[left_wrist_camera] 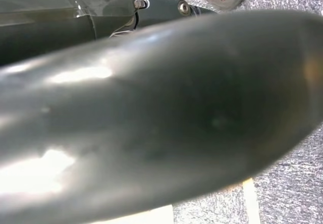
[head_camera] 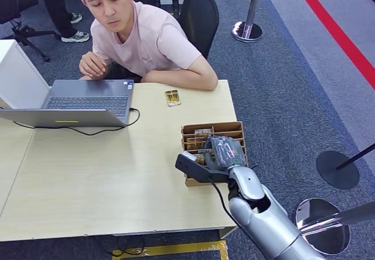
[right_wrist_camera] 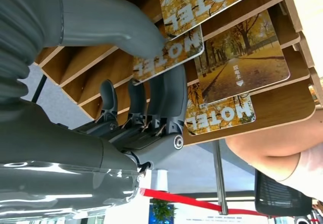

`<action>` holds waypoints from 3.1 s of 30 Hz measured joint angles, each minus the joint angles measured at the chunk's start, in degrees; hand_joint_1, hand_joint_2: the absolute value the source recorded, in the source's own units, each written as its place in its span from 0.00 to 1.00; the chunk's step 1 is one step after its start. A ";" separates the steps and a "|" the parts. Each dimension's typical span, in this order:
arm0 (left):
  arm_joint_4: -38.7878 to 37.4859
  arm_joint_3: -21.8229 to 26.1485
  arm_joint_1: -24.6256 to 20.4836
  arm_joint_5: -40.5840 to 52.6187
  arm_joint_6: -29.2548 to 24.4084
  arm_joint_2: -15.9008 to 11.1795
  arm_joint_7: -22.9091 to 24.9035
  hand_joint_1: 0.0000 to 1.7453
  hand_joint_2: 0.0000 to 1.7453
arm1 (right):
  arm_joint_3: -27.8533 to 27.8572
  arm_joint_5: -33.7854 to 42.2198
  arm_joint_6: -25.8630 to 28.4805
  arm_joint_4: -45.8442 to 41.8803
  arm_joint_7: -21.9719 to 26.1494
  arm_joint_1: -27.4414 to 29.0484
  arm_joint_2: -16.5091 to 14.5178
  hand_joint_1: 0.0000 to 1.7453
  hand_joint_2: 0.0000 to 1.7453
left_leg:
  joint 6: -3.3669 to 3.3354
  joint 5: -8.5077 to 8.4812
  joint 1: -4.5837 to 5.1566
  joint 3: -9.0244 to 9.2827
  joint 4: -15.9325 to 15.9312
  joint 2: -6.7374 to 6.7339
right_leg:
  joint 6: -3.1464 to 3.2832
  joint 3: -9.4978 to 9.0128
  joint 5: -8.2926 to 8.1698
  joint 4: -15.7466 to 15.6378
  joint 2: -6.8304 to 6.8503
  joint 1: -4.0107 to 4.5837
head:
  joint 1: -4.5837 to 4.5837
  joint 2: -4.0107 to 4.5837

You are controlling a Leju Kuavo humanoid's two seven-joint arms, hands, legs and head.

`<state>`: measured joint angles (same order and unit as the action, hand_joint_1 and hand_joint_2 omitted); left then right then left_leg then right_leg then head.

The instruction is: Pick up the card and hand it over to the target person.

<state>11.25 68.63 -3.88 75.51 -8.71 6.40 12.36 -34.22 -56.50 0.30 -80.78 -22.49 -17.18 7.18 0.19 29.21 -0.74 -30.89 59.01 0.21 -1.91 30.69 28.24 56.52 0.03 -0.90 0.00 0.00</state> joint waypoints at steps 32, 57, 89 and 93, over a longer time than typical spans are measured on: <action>0.22 2.58 -0.02 -2.62 0.42 -0.37 -2.77 0.00 1.00 | 3.20 2.07 7.27 -5.76 5.83 0.39 0.64 0.91 1.00 | 0.00 0.01 0.01 -0.04 0.04 0.04 | -0.01 0.03 0.03 0.05 0.04 -0.01 | 0.00 0.00; 0.11 2.29 -0.45 -2.07 1.31 -0.25 -3.41 0.00 1.00 | 7.62 2.76 26.83 -11.68 23.69 2.58 -1.14 0.91 1.00 | 0.00 0.00 0.01 -0.04 0.03 0.07 | -0.01 0.02 0.03 0.03 0.07 -0.01 | 0.00 0.00; -0.03 -0.24 -1.00 0.74 2.43 -1.73 -4.80 0.00 1.00 | 10.62 -17.24 39.70 48.33 25.00 -27.07 -16.94 0.00 1.00 | 0.06 -0.18 -0.02 -0.09 0.04 -0.01 | 0.09 0.11 -0.14 0.09 0.00 0.01 | 0.00 0.00; -0.13 0.67 -1.13 -0.15 1.44 -1.81 -4.88 0.00 0.25 | 11.25 -17.50 39.70 47.79 25.11 -26.99 -16.68 0.00 1.00 | 0.06 -0.16 -0.01 -0.08 0.05 0.03 | 0.07 0.08 -0.11 0.10 0.03 0.01 | 0.00 0.00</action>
<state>11.12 69.30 -5.00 75.36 -7.27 4.59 7.48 -22.97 -74.00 40.00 -32.99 2.62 -44.17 -9.51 0.25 29.05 -0.75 -30.97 59.07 0.24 -1.85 30.77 28.14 56.62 0.06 -0.89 0.00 0.00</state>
